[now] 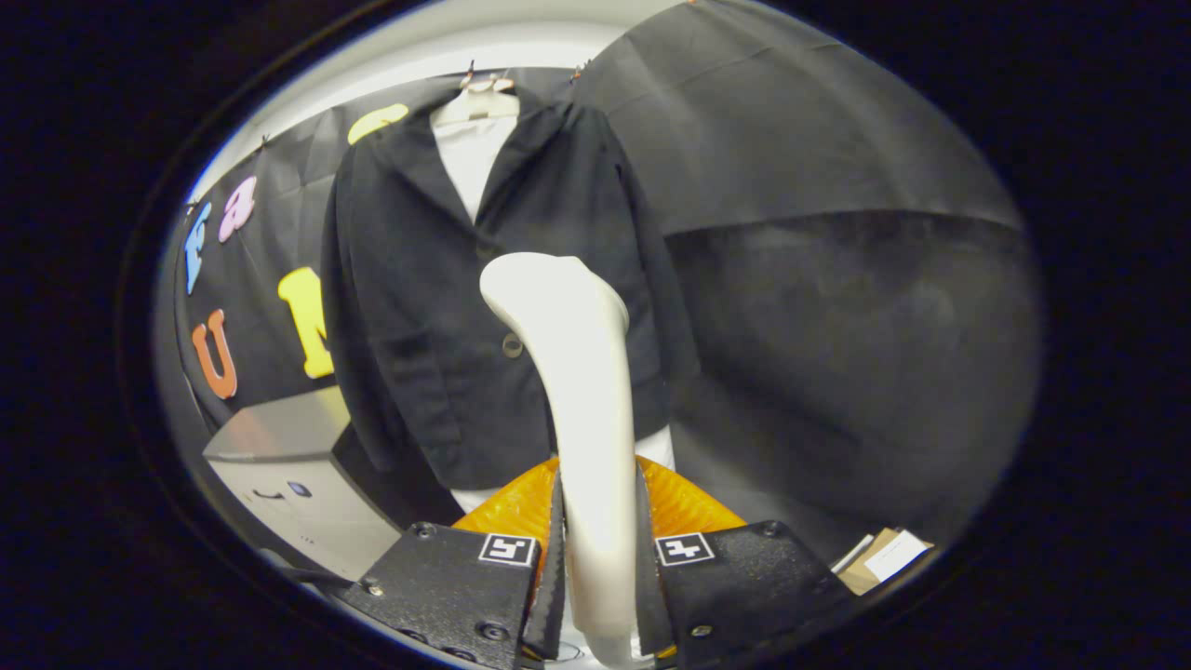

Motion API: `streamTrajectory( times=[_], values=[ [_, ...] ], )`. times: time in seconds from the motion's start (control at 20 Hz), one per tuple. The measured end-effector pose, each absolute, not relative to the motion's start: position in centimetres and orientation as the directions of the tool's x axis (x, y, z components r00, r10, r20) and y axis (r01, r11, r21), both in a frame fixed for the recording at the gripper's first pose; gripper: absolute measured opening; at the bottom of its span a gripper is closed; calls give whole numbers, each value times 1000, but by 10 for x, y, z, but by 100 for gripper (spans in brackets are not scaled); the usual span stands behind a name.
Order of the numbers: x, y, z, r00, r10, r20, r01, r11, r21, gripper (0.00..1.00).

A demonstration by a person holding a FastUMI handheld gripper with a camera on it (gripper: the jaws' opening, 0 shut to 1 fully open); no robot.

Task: Iron the clothes twice with a garment steamer, once on the left side and once on the right side.

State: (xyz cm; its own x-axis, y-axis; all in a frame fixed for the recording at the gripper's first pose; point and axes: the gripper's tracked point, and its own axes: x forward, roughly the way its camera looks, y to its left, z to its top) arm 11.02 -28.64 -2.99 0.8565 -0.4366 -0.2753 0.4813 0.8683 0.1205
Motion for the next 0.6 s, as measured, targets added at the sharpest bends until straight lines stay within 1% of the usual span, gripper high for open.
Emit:
streamTrajectory(
  times=[0.4, 0.6],
  values=[
    [142, -333, 119, 900, -436, 11, 431, 892, 135, 34],
    [161, -349, 173, 895, -430, 121, 412, 900, 144, 34]
  ],
)
